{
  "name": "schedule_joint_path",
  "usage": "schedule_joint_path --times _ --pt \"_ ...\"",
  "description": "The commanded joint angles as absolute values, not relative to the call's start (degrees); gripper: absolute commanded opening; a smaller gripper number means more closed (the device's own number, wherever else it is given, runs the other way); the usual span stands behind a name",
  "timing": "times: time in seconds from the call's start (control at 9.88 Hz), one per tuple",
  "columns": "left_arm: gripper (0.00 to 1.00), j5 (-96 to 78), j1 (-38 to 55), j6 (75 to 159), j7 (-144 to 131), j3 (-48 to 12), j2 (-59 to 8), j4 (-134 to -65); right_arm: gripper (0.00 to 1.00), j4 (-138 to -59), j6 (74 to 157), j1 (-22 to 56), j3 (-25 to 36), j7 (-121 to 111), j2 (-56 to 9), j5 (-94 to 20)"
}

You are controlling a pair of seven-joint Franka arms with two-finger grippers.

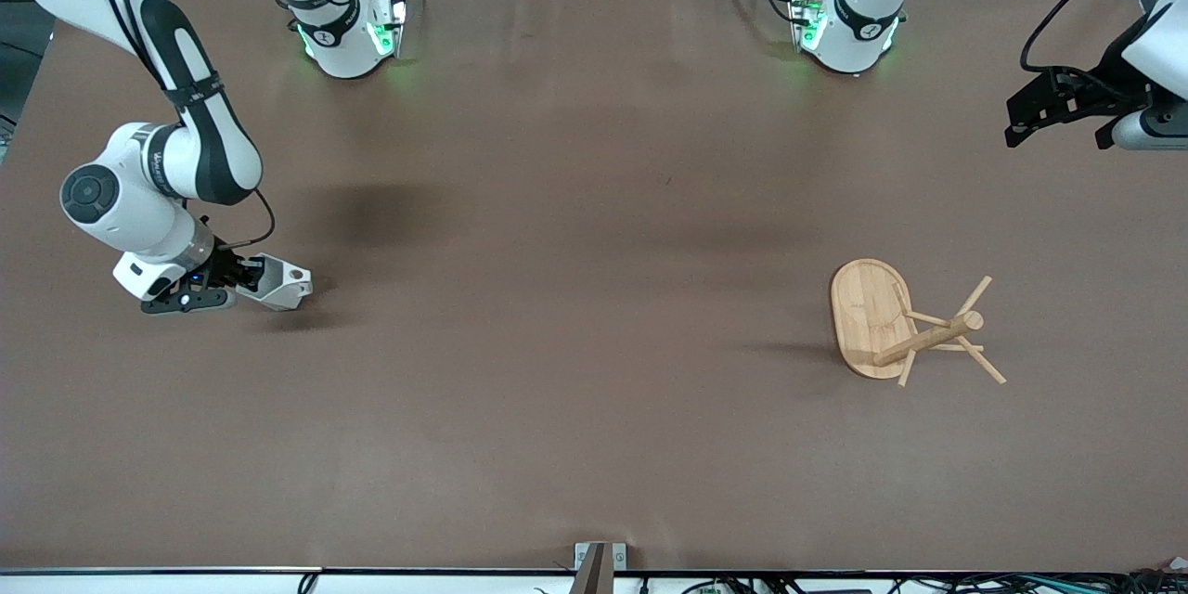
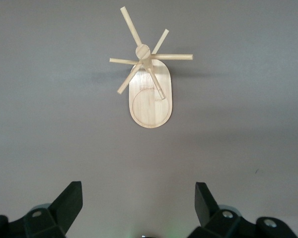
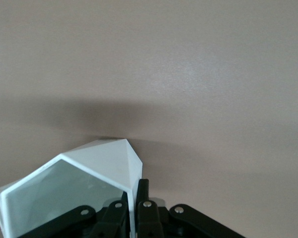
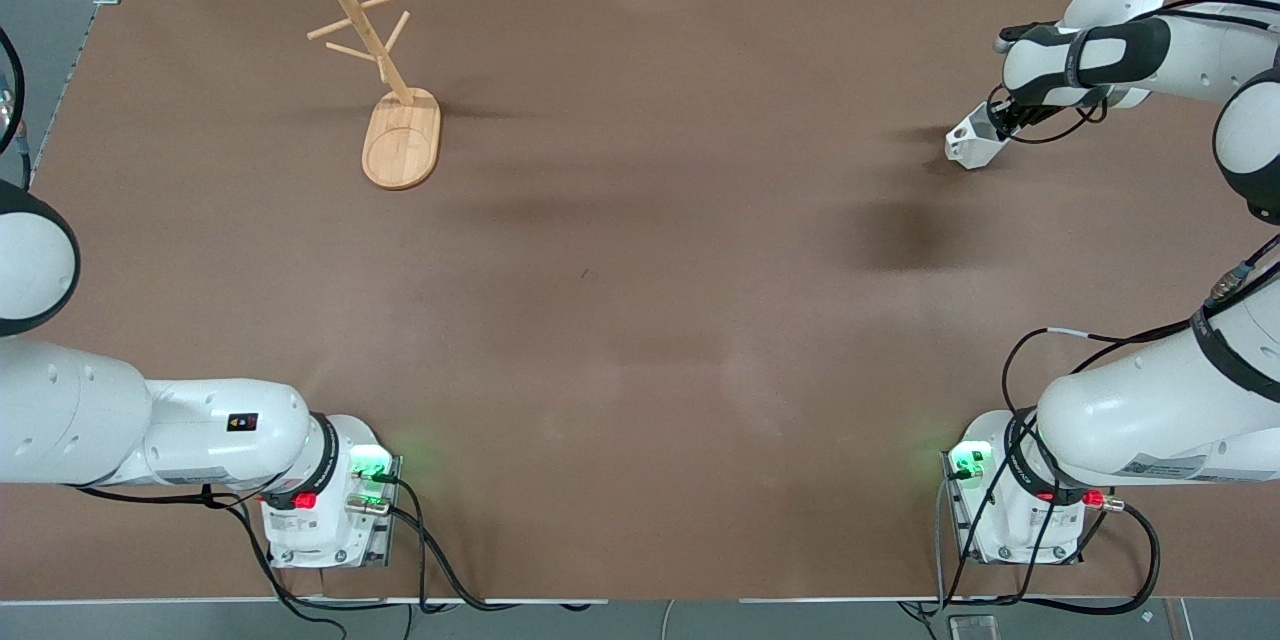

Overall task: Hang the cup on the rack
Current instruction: 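Lift the cup with the right gripper while the left gripper approaches it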

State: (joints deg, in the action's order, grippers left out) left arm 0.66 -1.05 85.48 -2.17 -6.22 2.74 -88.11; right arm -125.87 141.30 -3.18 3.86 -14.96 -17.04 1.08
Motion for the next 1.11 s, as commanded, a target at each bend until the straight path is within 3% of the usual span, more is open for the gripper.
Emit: schedule_joint_path --times 0.0,0.3,0.81,1.01 --pt "1.00 0.6 -1.1 85.1 -1.0 -6.2 1.6 -88.4 0.01 -114.6 121.6 0.9 2.0 -14.5 -14.6 1.1" --pt "1.00 -0.3 -1.0 85.1 -1.1 -6.2 1.5 -88.3 0.01 -104.7 105.3 2.1 -1.2 -13.4 -14.5 -17.0" --pt "1.00 -13.7 -0.5 83.8 -1.0 -6.7 0.2 -89.4 0.01 -104.4 104.3 3.5 -12.0 -13.4 -16.4 -55.2" --pt "1.00 -18.3 2.8 84.8 -0.5 -11.8 0.4 -89.4 0.01 -104.4 104.4 5.9 -14.9 -13.3 -17.2 -66.5"
